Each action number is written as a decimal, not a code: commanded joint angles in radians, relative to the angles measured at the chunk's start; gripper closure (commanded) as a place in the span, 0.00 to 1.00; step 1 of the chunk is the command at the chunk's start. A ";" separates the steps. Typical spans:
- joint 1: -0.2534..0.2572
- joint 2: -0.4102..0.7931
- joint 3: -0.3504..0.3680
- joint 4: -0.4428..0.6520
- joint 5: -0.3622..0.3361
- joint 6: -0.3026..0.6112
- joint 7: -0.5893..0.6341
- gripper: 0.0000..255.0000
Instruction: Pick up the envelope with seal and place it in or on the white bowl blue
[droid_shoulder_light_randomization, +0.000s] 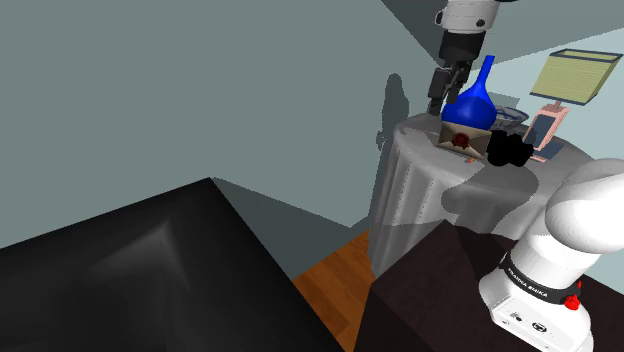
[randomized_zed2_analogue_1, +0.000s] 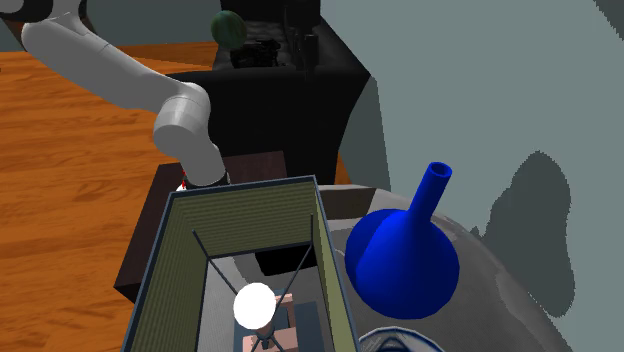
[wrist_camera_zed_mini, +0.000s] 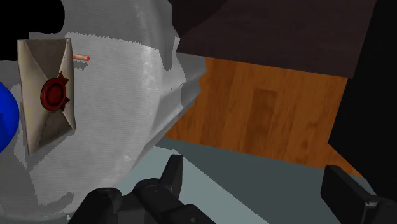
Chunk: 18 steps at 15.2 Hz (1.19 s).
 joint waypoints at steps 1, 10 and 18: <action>0.000 0.000 0.000 0.000 0.000 0.000 0.000 0.00; -0.089 0.072 -0.195 -0.062 -0.105 0.116 -0.173 0.00; -0.156 0.222 -0.369 -0.042 -0.172 0.234 -0.327 0.00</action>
